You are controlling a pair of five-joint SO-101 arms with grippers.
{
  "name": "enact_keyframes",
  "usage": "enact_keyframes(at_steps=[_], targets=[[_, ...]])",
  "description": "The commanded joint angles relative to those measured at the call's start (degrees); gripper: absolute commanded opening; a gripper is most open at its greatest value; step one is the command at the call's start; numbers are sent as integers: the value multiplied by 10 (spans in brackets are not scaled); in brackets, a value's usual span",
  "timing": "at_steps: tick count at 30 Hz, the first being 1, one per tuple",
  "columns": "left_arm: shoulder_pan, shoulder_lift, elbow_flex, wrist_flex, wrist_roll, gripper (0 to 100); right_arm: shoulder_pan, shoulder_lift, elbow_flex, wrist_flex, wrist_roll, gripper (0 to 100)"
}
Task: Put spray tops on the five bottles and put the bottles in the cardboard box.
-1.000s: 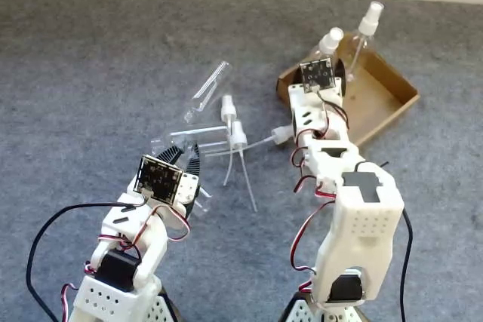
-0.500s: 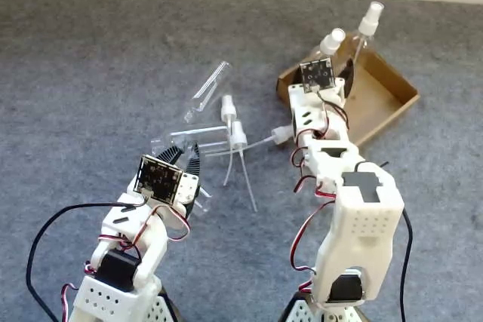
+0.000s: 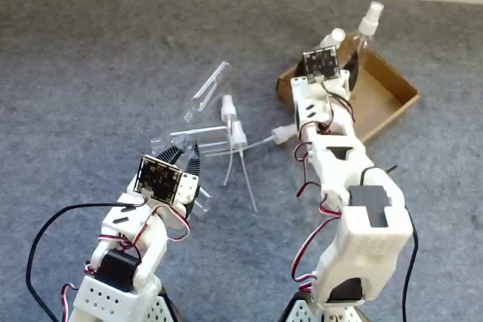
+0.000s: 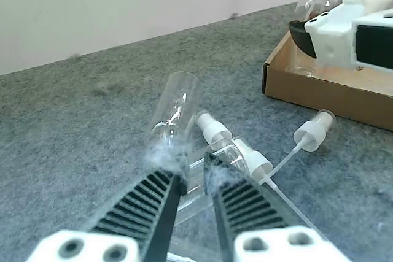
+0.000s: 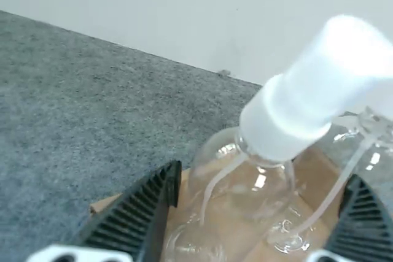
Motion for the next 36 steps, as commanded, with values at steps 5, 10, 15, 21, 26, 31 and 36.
enact_keyframes(at_steps=[5, 10, 15, 21, 26, 31, 36], targets=[[-7, -2, 11, 2, 4, 5, 4, -73, 34, 3, 4, 361], [-7, -2, 11, 2, 4, 5, 7, -141, 73, 72, 5, 361], [-7, -2, 11, 2, 4, 5, 7, -216, 79, 146, 4, 361], [-7, -2, 11, 2, 4, 5, 8, -316, 80, 272, 4, 361], [-7, -2, 11, 2, 4, 5, 8, -405, 80, 400, 4, 361], [-7, -2, 11, 2, 4, 5, 8, -499, 80, 491, 4, 361], [-7, -2, 11, 2, 4, 5, 11, -604, 140, 561, 4, 361]])
